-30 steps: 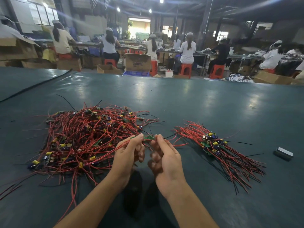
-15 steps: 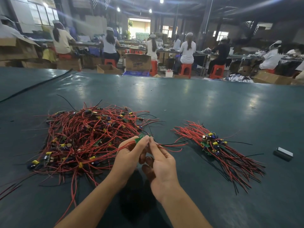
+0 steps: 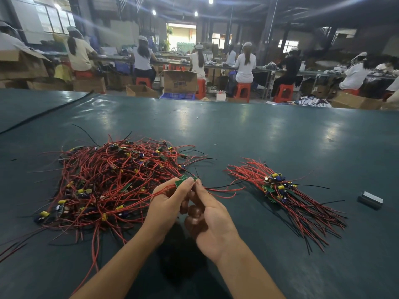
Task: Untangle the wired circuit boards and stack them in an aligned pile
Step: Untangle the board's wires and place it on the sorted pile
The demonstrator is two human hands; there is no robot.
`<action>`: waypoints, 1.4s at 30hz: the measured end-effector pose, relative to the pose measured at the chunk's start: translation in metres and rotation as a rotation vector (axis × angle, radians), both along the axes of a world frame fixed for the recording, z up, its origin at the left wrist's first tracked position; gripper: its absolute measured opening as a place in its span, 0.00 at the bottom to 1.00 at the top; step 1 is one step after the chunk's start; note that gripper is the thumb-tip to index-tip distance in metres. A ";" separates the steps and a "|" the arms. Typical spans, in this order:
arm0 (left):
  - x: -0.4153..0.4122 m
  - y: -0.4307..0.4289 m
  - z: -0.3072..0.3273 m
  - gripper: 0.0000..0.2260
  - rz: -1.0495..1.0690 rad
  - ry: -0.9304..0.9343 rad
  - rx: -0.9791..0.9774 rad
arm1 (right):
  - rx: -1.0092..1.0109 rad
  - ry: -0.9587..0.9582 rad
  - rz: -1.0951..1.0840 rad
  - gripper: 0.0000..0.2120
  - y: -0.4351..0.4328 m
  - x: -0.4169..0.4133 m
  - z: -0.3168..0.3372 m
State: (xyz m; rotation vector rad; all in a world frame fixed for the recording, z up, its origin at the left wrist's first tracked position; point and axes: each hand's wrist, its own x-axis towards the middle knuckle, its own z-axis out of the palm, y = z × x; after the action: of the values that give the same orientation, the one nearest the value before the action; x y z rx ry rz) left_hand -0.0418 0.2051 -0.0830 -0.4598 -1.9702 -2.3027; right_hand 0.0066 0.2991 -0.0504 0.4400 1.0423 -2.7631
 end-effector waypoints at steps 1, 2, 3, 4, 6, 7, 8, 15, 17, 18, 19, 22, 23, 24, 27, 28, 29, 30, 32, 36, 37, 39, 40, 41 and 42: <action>-0.001 0.000 0.000 0.13 -0.003 -0.008 0.014 | -0.020 0.010 0.012 0.18 0.001 0.001 0.001; -0.001 0.000 -0.001 0.13 -0.010 -0.015 0.024 | -0.030 0.016 0.009 0.15 0.003 0.001 0.000; -0.001 0.000 -0.001 0.13 -0.017 -0.022 0.031 | -0.026 0.019 -0.006 0.14 0.004 0.000 0.001; -0.001 0.001 0.000 0.12 -0.014 -0.021 0.029 | -0.003 0.021 -0.033 0.13 0.005 -0.001 0.001; 0.000 0.002 0.001 0.12 0.019 -0.007 0.026 | 0.062 0.010 -0.100 0.12 0.011 -0.005 0.000; 0.000 0.002 0.001 0.14 0.036 -0.007 0.037 | 0.079 -0.002 -0.136 0.10 0.016 -0.007 0.000; 0.000 0.002 0.001 0.15 0.044 -0.010 0.059 | 0.081 -0.011 -0.172 0.07 0.021 -0.009 0.000; -0.001 0.000 0.006 0.19 0.045 0.041 0.069 | 0.255 -0.027 -0.332 0.09 0.054 -0.015 0.003; -0.002 -0.001 0.006 0.19 0.060 0.026 0.090 | 0.262 0.018 -0.292 0.09 0.056 -0.013 0.003; -0.003 -0.002 0.006 0.19 0.063 0.019 0.103 | 0.239 0.037 -0.273 0.08 0.055 -0.012 0.003; -0.003 -0.002 0.006 0.19 0.060 0.013 0.109 | 0.209 0.052 -0.265 0.07 0.055 -0.012 0.004; -0.002 -0.002 0.006 0.16 0.020 -0.002 0.107 | 0.113 0.066 -0.293 0.06 0.053 -0.011 0.008; -0.001 -0.001 0.006 0.16 0.000 -0.006 0.102 | 0.081 0.064 -0.312 0.06 0.053 -0.011 0.009; -0.001 -0.001 0.006 0.16 -0.017 -0.006 0.098 | 0.054 0.062 -0.328 0.06 0.053 -0.010 0.010; 0.000 0.001 0.005 0.16 -0.067 -0.014 0.108 | 0.012 0.051 -0.344 0.06 0.053 -0.009 0.010; 0.000 0.001 0.005 0.16 -0.080 -0.019 0.116 | 0.007 0.048 -0.345 0.05 0.052 -0.009 0.011; 0.001 0.002 0.005 0.16 -0.088 -0.023 0.122 | 0.004 0.047 -0.351 0.05 0.052 -0.009 0.011; 0.001 0.002 0.005 0.16 -0.094 -0.023 0.125 | 0.006 0.050 -0.361 0.05 0.051 -0.009 0.010; 0.002 0.001 0.005 0.16 -0.091 -0.008 0.108 | 0.034 0.065 -0.389 0.05 0.048 -0.009 0.009; 0.003 0.000 0.004 0.16 -0.052 0.046 0.026 | 0.135 0.105 -0.367 0.11 0.036 -0.008 0.006; 0.004 0.001 0.005 0.16 -0.053 0.054 0.011 | 0.181 0.104 -0.345 0.13 0.030 -0.007 0.006; 0.005 0.002 0.005 0.17 -0.066 0.070 -0.020 | 0.294 0.079 -0.288 0.19 0.018 -0.005 0.003; 0.006 0.003 0.006 0.15 -0.073 0.084 -0.031 | 0.324 0.070 -0.252 0.20 0.012 -0.004 0.002; 0.006 0.004 0.006 0.12 -0.077 0.095 -0.036 | 0.322 0.071 -0.213 0.20 0.007 -0.002 0.000; 0.006 0.004 0.006 0.10 -0.078 0.101 -0.044 | 0.301 0.074 -0.184 0.19 0.003 -0.001 -0.001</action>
State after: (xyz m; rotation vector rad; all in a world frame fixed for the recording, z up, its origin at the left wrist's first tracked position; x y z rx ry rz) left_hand -0.0357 0.2095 -0.0770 -0.6539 -1.9931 -2.2362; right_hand 0.0059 0.3017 -0.0515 0.4972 1.5176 -2.8041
